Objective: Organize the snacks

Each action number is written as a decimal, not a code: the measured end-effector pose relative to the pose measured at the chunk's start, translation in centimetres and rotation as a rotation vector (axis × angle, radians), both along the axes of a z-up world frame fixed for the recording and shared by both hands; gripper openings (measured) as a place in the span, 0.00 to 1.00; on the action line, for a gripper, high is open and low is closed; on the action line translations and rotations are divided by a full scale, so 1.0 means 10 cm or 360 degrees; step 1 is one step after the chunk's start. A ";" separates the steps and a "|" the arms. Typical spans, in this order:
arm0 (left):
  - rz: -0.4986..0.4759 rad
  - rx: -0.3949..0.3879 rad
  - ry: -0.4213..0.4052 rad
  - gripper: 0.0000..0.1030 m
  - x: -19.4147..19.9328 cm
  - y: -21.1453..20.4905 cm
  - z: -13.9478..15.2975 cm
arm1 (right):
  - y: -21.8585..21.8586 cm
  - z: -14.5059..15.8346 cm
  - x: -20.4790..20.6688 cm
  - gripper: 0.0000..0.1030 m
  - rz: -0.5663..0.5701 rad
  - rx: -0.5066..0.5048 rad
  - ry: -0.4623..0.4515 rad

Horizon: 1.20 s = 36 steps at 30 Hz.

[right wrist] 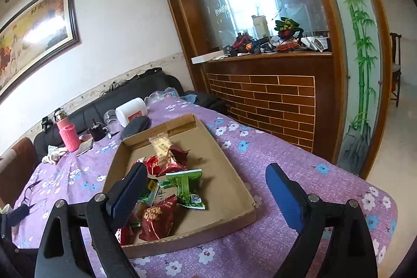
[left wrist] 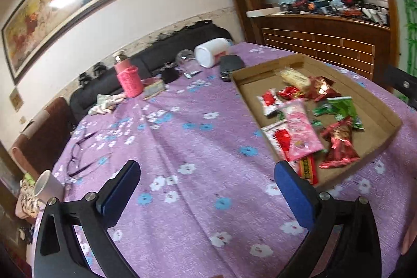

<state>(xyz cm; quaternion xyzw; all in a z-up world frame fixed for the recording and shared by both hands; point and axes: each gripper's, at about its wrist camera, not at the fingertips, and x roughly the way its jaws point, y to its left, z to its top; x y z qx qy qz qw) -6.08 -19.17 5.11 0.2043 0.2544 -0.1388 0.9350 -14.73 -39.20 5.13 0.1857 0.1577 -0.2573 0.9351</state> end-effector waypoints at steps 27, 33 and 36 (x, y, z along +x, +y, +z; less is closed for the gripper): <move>0.0039 0.0116 -0.0241 0.99 -0.23 -0.10 0.06 | 0.04 0.01 0.02 0.92 0.0015 -0.0004 -0.0011; 0.0044 0.0118 -0.0259 0.99 -0.24 -0.12 0.06 | 0.05 0.02 0.00 0.92 0.0007 -0.0017 -0.0029; 0.0041 0.0134 -0.0259 0.99 -0.24 -0.14 0.04 | 0.05 0.02 0.01 0.92 0.0012 -0.0014 -0.0024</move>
